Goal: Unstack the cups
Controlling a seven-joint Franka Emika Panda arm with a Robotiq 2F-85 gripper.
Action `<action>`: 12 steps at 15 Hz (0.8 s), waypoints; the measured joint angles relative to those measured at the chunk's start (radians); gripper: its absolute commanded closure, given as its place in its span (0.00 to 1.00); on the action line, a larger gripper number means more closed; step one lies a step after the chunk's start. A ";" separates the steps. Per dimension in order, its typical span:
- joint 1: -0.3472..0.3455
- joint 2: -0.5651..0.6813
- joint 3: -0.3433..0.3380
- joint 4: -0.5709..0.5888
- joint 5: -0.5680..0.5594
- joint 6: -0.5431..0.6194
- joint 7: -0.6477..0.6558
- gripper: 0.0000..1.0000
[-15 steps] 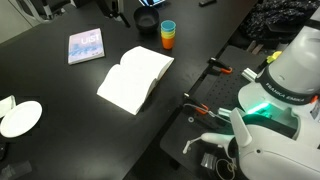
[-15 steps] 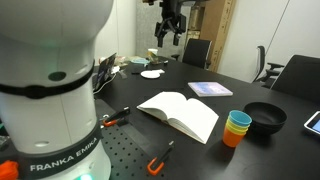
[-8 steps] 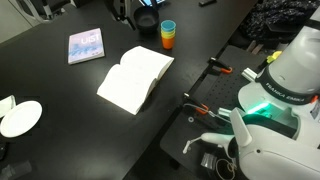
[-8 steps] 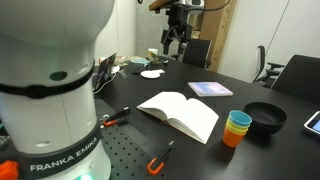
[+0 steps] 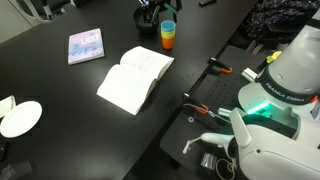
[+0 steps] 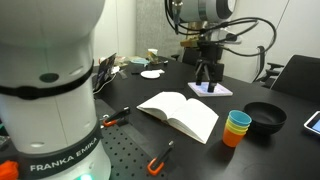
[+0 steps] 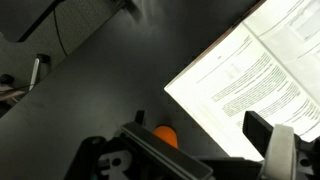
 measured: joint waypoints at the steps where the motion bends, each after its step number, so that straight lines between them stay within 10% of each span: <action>1: -0.009 0.032 -0.030 0.006 -0.021 0.047 0.020 0.00; 12: 0.002 0.362 -0.170 0.253 0.058 0.268 0.102 0.00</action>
